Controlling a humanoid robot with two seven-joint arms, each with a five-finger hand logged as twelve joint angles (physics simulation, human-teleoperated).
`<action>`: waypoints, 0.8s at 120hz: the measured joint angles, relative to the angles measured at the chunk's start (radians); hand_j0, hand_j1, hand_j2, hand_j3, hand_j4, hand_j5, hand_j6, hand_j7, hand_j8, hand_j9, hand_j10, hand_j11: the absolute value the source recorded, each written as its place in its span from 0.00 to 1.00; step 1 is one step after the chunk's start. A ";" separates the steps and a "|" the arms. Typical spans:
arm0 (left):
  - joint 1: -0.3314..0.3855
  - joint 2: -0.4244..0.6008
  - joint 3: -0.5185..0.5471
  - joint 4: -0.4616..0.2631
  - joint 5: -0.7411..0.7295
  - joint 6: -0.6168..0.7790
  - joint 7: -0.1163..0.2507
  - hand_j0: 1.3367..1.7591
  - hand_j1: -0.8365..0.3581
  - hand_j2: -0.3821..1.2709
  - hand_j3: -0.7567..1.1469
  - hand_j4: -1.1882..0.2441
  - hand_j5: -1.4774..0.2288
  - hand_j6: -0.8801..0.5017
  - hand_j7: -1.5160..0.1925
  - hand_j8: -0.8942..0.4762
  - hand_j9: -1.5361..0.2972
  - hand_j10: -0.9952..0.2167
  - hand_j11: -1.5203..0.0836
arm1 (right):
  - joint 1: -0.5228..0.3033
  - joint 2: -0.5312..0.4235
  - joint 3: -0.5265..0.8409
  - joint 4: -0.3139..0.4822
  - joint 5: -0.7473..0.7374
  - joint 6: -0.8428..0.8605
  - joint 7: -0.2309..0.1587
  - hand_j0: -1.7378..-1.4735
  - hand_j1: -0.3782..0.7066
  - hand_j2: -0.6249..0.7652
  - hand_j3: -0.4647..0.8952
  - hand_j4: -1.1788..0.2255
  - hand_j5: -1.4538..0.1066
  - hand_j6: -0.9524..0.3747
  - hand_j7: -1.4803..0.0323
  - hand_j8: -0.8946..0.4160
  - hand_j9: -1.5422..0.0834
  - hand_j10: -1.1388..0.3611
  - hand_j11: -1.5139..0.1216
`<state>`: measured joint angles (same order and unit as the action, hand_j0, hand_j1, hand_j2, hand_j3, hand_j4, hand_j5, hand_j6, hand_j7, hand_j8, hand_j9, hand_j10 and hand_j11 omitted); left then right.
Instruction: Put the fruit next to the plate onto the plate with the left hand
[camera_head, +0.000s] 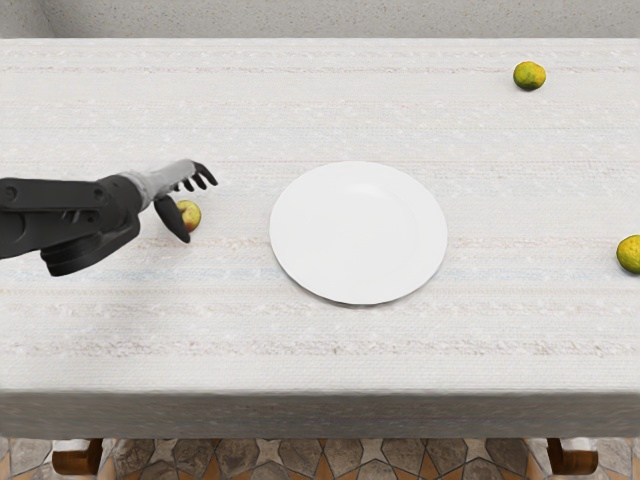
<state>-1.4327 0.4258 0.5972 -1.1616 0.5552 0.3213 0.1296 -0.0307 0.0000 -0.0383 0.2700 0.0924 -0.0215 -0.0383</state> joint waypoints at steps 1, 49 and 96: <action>0.000 0.000 0.001 0.000 0.000 0.000 0.000 0.76 0.65 0.27 0.40 0.59 0.61 0.39 0.63 0.40 0.60 0.54 0.67 | 0.000 0.000 0.000 0.000 0.000 0.000 0.000 0.30 0.06 0.44 0.34 0.82 0.91 0.69 0.95 0.66 0.92 0.74 0.90; 0.003 -0.002 0.030 0.010 0.005 0.002 0.037 0.76 0.49 0.28 0.40 0.47 0.46 0.29 0.49 0.27 0.46 0.39 0.52 | 0.000 0.000 0.000 0.000 0.000 0.000 0.000 0.30 0.06 0.44 0.34 0.82 0.91 0.69 0.95 0.66 0.92 0.74 0.90; -0.002 -0.002 0.038 0.017 0.005 0.000 0.055 0.75 0.51 0.36 0.40 0.39 0.34 0.30 0.36 0.25 0.35 0.28 0.39 | 0.000 0.000 0.000 0.000 0.000 0.000 0.000 0.30 0.06 0.44 0.34 0.82 0.91 0.69 0.95 0.66 0.92 0.74 0.90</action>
<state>-1.4350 0.4233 0.6347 -1.1446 0.5597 0.3209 0.1846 -0.0307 0.0000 -0.0384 0.2700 0.0924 -0.0214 -0.0383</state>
